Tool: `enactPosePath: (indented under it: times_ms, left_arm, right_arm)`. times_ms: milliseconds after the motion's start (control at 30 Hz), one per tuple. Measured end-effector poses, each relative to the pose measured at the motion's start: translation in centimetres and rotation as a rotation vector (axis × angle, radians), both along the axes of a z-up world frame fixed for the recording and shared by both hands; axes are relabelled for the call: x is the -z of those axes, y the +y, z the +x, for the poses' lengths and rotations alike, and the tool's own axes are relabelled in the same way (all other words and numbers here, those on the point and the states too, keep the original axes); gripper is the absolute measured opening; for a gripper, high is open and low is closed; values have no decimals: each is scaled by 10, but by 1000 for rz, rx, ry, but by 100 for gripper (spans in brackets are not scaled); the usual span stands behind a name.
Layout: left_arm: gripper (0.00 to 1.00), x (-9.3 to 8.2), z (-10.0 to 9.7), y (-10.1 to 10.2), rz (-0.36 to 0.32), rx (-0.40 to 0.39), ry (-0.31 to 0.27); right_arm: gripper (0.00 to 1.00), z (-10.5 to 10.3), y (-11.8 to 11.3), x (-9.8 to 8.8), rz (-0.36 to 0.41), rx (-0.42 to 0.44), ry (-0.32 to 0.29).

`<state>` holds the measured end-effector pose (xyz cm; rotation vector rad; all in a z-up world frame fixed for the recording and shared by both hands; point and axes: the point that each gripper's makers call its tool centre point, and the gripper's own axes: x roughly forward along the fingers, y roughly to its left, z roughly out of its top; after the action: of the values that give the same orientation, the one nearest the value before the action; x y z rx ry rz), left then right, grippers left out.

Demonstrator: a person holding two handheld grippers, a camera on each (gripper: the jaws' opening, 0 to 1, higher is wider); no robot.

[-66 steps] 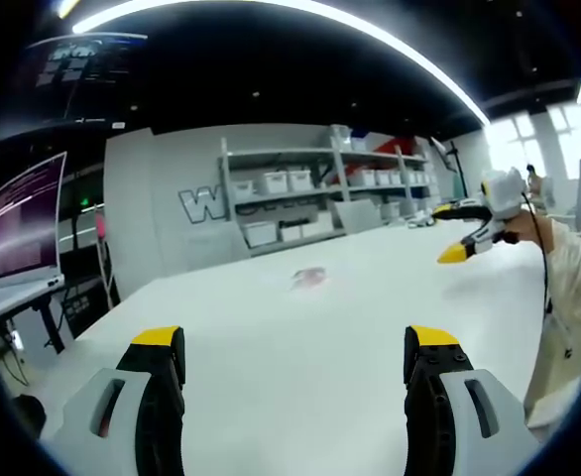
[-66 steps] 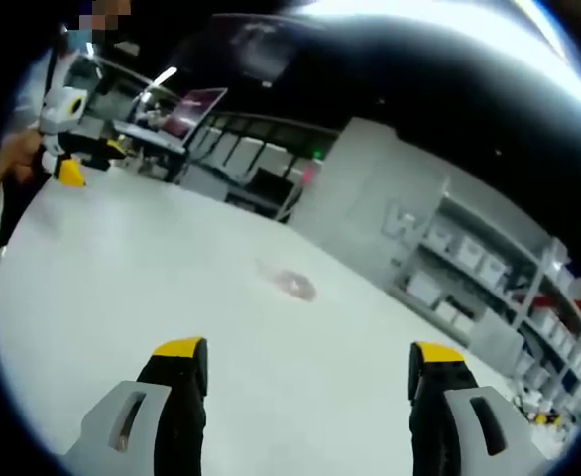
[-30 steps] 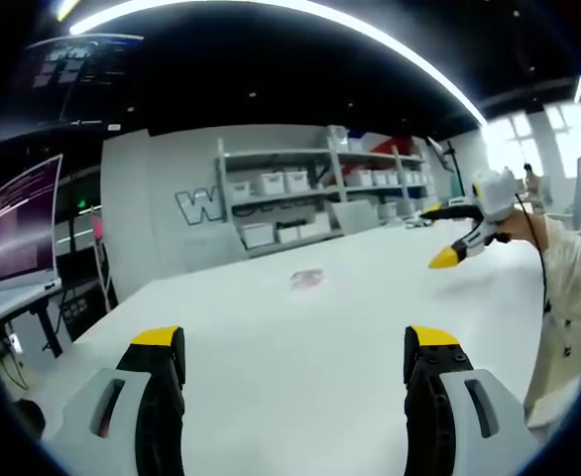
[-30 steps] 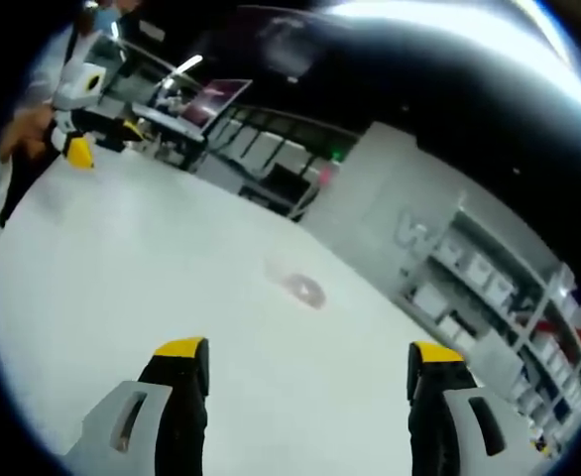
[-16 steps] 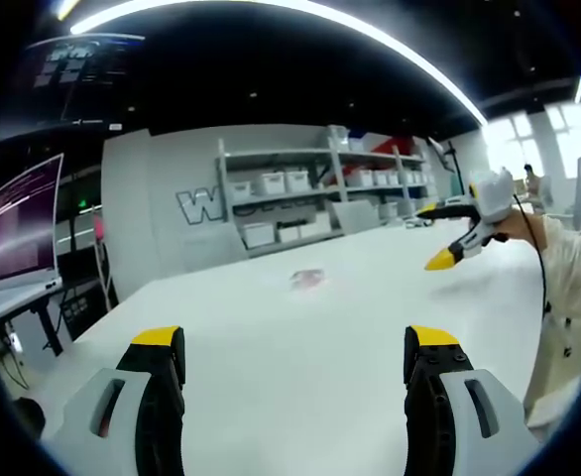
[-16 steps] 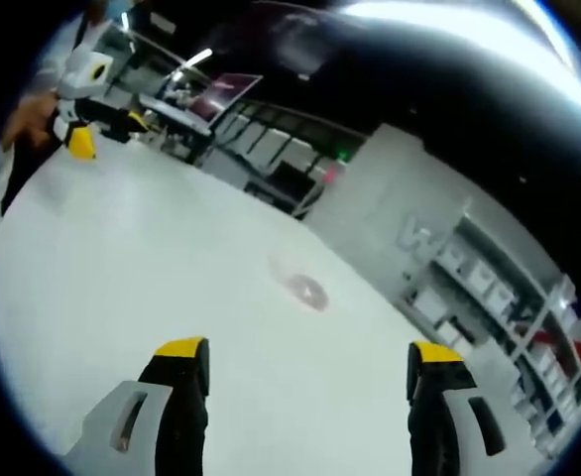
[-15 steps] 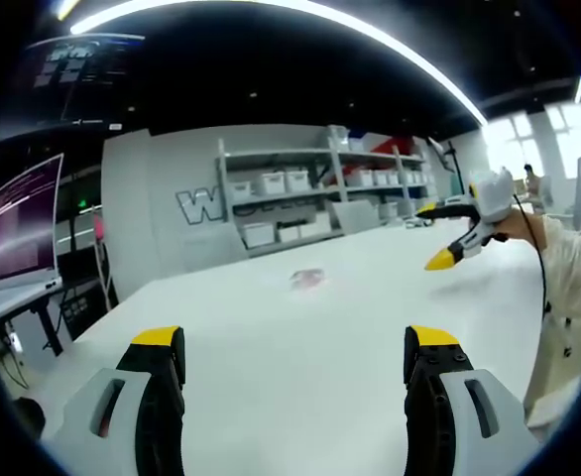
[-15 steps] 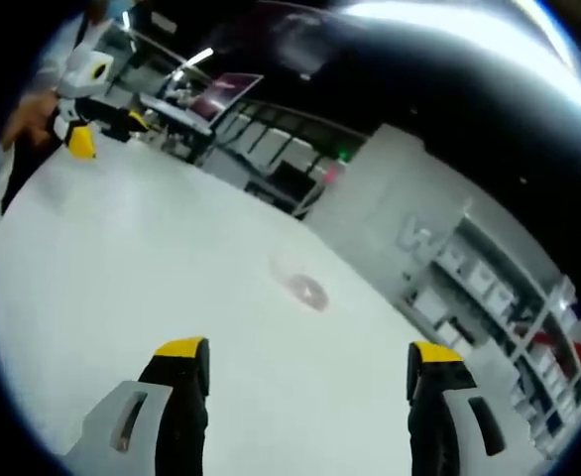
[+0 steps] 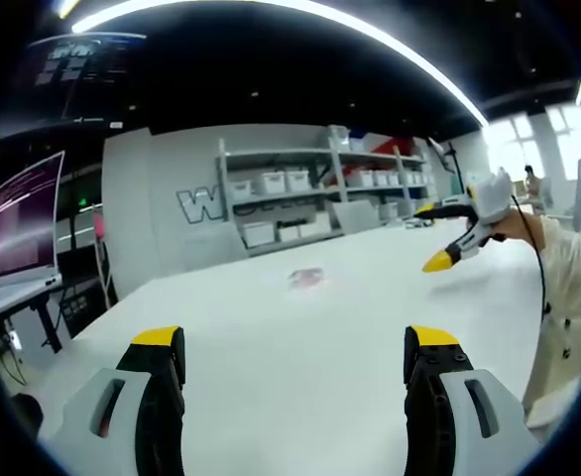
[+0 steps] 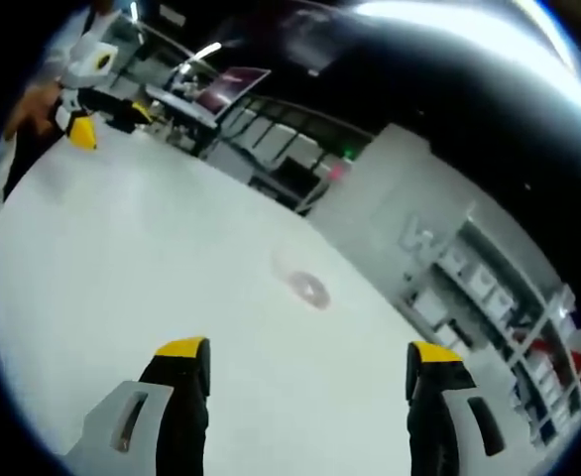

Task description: Open the resealable bag by pulling the two sides of the seal apart until the entire bag opening is separated and visibly accessible.

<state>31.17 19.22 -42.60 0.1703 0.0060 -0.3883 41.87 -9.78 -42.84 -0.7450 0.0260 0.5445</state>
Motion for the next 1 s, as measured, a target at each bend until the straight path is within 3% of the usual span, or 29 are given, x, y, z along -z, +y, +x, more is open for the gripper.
enactPosePath:
  times_ms: [1000]
  left_arm:
    - [90,-5,1,-2,4,8,-8]
  right_arm:
    - [79,8,20,-5,-88,-40,-36]
